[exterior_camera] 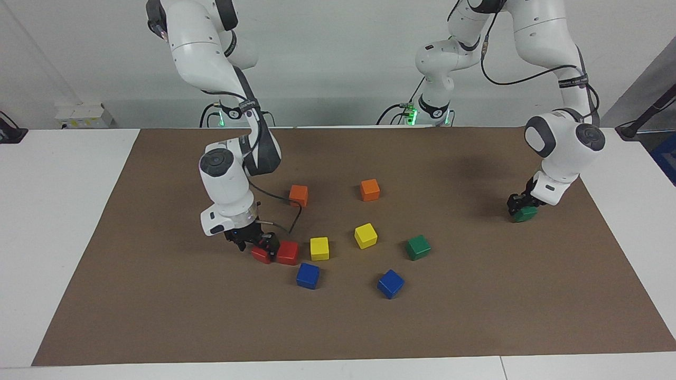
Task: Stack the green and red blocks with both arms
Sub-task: 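Place the green cube near the left arm while the right gripper carries the red cube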
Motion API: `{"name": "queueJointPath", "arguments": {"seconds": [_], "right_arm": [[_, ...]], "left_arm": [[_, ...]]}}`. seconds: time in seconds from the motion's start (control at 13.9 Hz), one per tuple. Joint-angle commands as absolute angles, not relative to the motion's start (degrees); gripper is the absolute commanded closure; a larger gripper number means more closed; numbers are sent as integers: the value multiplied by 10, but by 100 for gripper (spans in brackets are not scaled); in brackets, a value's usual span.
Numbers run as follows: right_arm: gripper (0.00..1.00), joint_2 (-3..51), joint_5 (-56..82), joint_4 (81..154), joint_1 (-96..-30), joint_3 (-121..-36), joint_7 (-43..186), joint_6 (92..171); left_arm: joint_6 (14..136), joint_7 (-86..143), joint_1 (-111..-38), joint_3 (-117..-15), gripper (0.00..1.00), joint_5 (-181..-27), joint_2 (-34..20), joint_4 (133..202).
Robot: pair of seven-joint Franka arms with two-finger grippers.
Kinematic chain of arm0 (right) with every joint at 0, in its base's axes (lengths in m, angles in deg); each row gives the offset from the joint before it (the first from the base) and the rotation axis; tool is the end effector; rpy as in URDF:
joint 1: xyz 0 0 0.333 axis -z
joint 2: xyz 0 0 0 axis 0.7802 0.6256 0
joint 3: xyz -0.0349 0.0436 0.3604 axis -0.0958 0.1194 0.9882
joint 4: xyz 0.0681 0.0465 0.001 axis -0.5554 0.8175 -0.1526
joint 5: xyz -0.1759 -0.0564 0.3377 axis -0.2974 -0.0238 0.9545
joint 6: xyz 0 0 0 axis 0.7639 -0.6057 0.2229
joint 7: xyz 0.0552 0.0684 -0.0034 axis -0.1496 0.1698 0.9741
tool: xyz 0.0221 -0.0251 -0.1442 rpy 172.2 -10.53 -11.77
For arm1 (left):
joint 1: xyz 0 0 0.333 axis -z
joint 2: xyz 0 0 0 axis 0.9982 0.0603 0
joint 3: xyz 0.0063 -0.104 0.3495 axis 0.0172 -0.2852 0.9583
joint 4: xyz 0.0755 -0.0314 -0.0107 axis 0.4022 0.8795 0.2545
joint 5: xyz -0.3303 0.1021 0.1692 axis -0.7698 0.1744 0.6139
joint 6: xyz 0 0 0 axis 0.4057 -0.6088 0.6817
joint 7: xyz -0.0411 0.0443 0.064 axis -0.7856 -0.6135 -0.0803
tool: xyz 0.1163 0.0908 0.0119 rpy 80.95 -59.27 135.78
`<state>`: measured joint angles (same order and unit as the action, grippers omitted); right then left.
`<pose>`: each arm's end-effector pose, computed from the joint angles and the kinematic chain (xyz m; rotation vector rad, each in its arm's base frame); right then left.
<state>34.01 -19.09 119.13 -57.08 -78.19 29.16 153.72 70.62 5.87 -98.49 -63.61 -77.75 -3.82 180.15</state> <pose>0.6665 0.1472 0.3205 -2.9796 0.5632 -0.2191 0.5617 0.1131 0.3160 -3.1343 -0.1069 0.0193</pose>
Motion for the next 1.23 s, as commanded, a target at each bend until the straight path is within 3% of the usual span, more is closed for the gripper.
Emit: {"name": "queueJointPath", "arguments": {"seconds": [0.0,0.22,0.43,0.5,0.58,0.65,1.01,1.15], "right_arm": [[0,324,-192,1214,-568,-780,284,1552],[0,323,-192,1217,-568,-779,285,1553],[9,322,-192,1217,-568,-780,287,1553],[12,322,-192,1218,-568,-779,287,1553],[18,322,-192,1217,-568,-779,287,1552],[26,322,-192,1217,-568,-779,288,1552],[70,322,-192,1217,-565,-779,307,1550],[82,322,-192,1210,-558,-780,338,1541]], "left_arm": [[728,41,-995,-643,100,-788,-33,1806],[738,17,-994,-642,100,-789,-31,1807],[761,-67,-995,-641,100,-789,-25,1811],[767,-87,-996,-640,91,-789,-25,1814],[769,-90,-996,-640,53,-789,-25,1816],[767,-90,-996,-640,2,-789,-25,1816],[730,-85,-995,-641,0,-789,-29,1793],[654,-85,-993,-641,0,-789,-31,1729]]}}
